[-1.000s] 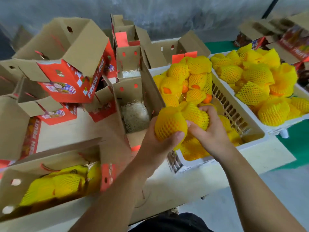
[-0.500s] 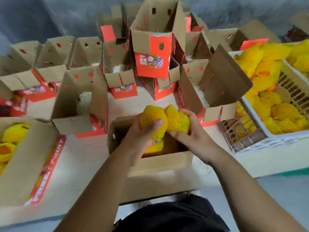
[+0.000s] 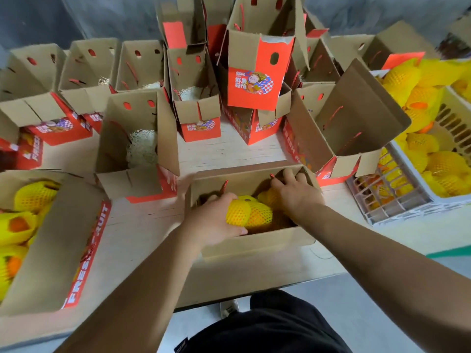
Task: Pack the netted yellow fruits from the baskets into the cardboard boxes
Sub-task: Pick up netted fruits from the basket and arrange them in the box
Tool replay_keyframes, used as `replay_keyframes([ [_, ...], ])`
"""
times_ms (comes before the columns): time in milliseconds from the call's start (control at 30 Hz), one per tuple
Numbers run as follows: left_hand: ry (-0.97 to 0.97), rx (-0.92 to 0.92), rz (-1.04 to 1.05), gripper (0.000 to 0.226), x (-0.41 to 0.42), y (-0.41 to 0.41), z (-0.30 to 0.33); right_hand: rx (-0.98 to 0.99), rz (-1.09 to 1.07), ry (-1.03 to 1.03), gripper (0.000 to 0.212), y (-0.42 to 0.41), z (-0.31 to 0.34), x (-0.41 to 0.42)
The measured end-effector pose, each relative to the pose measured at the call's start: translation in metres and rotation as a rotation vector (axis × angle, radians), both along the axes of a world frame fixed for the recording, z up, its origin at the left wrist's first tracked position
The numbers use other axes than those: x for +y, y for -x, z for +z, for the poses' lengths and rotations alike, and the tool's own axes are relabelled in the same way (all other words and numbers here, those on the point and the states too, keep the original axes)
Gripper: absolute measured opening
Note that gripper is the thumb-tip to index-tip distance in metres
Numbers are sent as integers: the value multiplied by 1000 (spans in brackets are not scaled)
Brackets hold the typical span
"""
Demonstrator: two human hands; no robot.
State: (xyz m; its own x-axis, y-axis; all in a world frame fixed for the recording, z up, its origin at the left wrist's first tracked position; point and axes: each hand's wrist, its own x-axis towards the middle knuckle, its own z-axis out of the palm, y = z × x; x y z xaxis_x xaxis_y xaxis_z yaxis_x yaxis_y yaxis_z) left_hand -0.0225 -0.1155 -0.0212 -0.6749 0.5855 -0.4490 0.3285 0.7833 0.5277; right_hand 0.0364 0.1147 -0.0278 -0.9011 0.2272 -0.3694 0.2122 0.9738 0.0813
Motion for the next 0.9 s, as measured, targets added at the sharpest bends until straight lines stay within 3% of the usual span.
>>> replay_keyframes([
  [67, 52, 75, -22, 86, 1, 0, 0, -35, -3, 2, 62, 7, -3, -2],
  [133, 84, 108, -30, 86, 2, 1, 0, -100, -97, 138, 66, 8, -3, -3],
  [200, 123, 95, -21, 88, 5, 3, -3, -11, -109, 207, 66, 0, -3, -2],
  [267, 147, 77, 4, 86, 9, 3, -6, 114, 47, 216, 74, -8, 1, -6],
  [333, 119, 62, 44, 84, 13, 2, -9, 42, 261, 161, 77, -6, 0, -15],
  [400, 67, 66, 92, 82, 16, 1, -9, -49, 326, 62, 73, 6, -4, -27],
  [500, -14, 108, 113, 80, 14, 5, -4, -35, 350, 34, 73, 20, -7, -37],
  [600, -115, -21, 45, 78, 3, 11, 1, -8, 251, 229, 64, 16, -11, -36],
  [733, 18, -301, -24, 92, 3, 13, -3, 176, 3, 482, 40, 18, -6, -34],
  [900, 212, -222, -128, 87, 18, 21, -10, 294, -76, 550, 22, 22, -5, -38],
])
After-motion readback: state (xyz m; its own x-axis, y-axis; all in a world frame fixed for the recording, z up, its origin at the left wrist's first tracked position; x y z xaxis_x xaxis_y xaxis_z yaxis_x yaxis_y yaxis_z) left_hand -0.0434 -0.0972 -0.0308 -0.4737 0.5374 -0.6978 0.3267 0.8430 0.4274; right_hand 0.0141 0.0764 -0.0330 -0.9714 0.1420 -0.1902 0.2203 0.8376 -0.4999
